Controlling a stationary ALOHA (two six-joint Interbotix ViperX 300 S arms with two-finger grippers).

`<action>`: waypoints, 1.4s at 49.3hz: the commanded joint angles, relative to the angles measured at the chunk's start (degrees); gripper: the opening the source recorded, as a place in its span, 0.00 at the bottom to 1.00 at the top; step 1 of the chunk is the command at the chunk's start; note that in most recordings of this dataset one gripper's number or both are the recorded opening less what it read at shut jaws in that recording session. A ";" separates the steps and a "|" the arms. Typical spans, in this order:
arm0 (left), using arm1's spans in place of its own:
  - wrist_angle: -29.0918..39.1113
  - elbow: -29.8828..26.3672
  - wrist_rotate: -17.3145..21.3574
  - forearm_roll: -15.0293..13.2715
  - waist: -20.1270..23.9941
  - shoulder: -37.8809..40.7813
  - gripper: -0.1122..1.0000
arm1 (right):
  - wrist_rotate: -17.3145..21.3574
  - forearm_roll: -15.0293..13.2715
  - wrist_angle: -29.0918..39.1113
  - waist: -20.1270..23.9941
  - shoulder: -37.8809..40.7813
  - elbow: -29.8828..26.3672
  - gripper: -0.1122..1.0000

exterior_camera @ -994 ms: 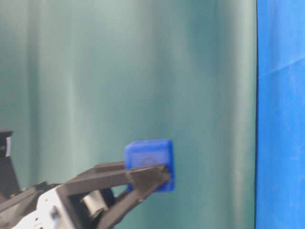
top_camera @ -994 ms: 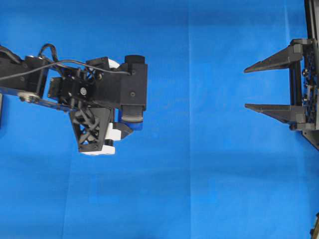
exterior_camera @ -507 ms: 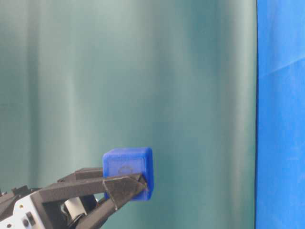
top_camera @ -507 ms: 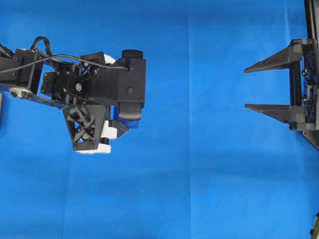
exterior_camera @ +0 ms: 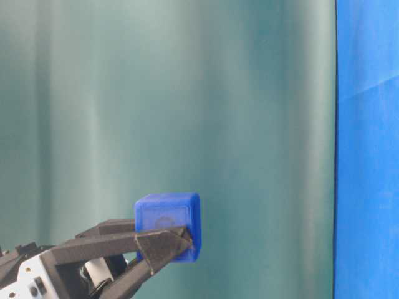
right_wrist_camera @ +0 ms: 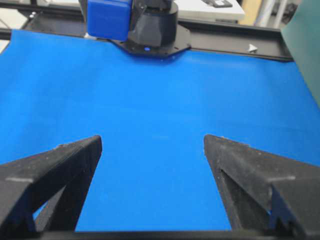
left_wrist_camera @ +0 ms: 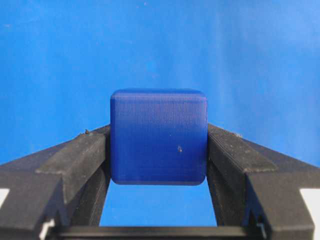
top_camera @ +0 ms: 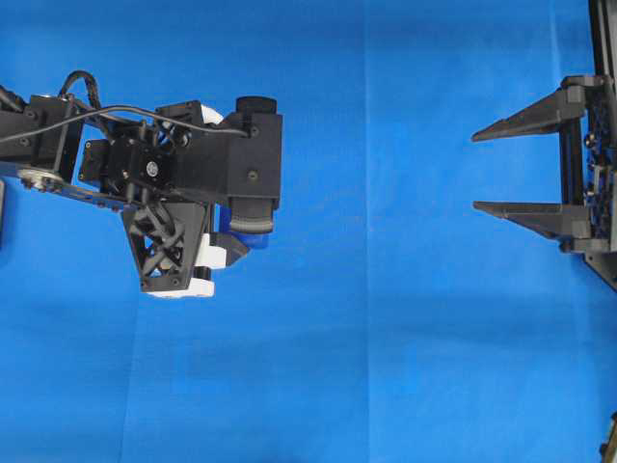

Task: Handover the blue block to the right arm after grasping it with the left arm, then place it in the designated position.
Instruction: 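Lift the blue cube with the left gripper, then rotate the left gripper to hold the cube up toward the right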

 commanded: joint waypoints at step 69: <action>-28.21 10.37 0.79 0.79 -0.09 -9.23 0.54 | 0.09 0.18 -0.26 -0.09 0.00 -1.58 0.97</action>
